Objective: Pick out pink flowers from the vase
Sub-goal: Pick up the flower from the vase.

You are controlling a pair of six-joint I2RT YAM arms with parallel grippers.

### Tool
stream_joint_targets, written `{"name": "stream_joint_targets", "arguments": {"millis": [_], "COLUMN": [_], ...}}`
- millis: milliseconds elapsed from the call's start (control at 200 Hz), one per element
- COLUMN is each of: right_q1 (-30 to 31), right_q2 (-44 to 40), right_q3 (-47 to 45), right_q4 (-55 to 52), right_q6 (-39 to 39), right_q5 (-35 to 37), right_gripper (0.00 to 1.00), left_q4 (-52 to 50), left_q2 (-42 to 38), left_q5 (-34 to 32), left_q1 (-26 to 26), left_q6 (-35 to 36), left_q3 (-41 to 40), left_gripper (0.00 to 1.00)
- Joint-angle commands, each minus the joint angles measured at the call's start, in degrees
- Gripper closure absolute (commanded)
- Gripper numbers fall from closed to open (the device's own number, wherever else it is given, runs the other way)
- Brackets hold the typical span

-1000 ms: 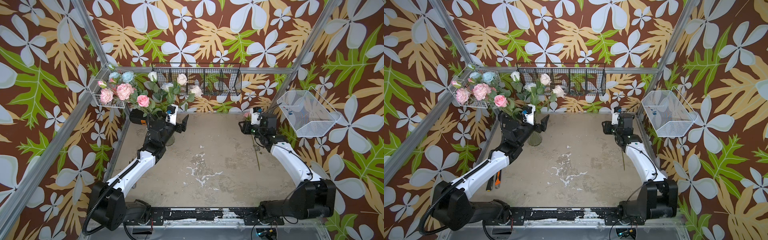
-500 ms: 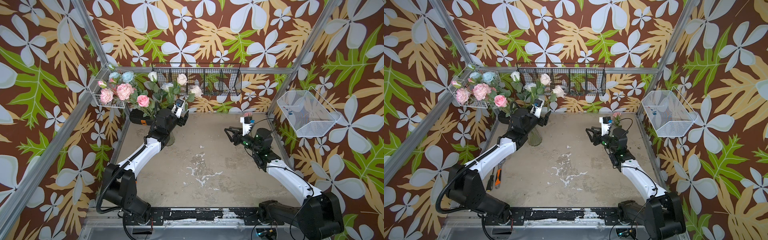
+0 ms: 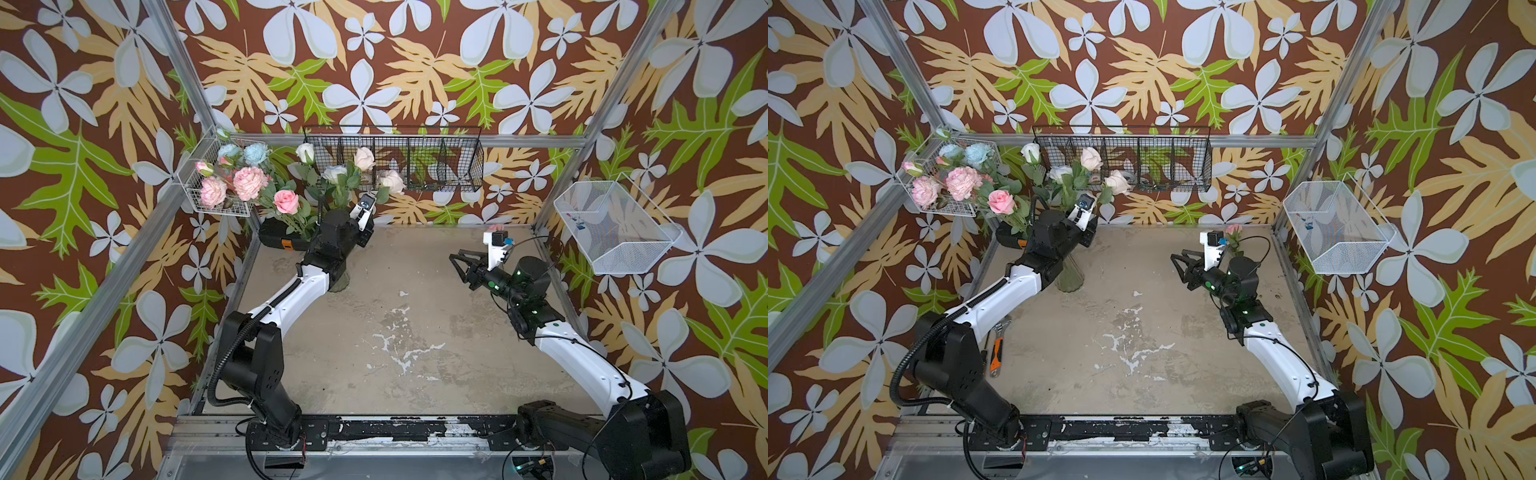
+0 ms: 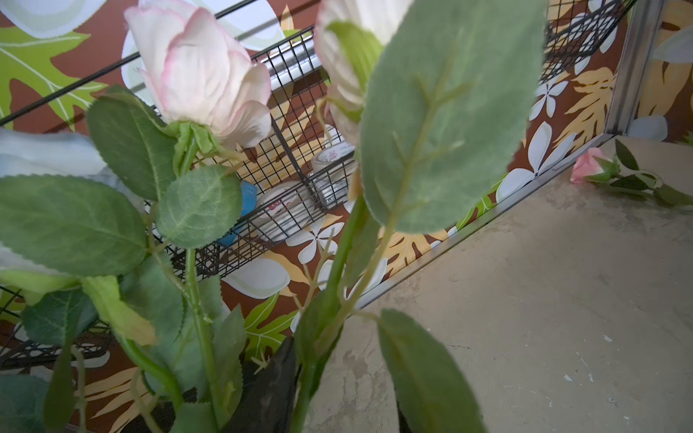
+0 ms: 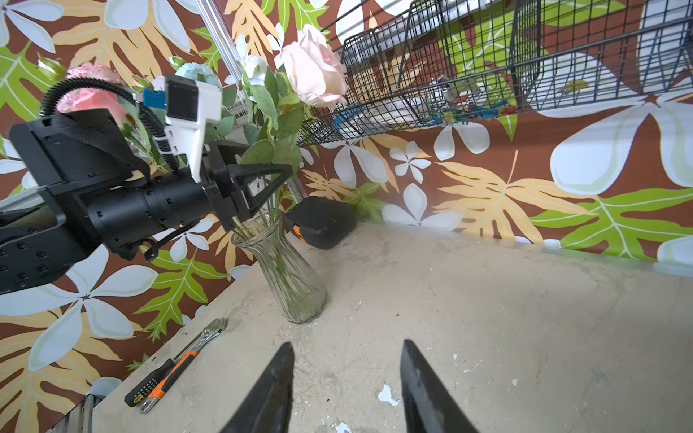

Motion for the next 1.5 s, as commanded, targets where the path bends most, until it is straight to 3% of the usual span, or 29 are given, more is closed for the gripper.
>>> {"name": "stream_joint_targets", "arguments": {"millis": [0,130,260,936,1496], "right_q1": [0.0,0.1,0.2,1.3,2.4], "right_q2": [-0.1,0.3,0.7,3.6,5.3], "right_q3": [0.2,0.5,0.9,2.7,4.7], "right_q4": [2.6,2.5,2.5,1.7,0.3], "right_q6": [0.7,0.7,0.7,0.4,-0.4], "right_q5": [-0.9,-3.0,-3.4,-5.2,-4.9], "right_gripper": [0.51,0.51,0.51,0.51,0.51], "left_q4": [-0.4,0.0,0.0,2.1,1.3], "left_q2": [0.7,0.7,0.3,-2.8,-6.3], "left_q5": [-1.4,-0.5,-0.6,-2.7,-1.6], "left_q1": [0.1,0.2,0.1,0.1,0.1], "left_q6": [1.7,1.5,1.3,2.8,2.8], "left_q3": [0.9,1.0,1.0,0.2,3.6], "left_gripper": [0.64,0.74,0.90,1.00,1.00]}}
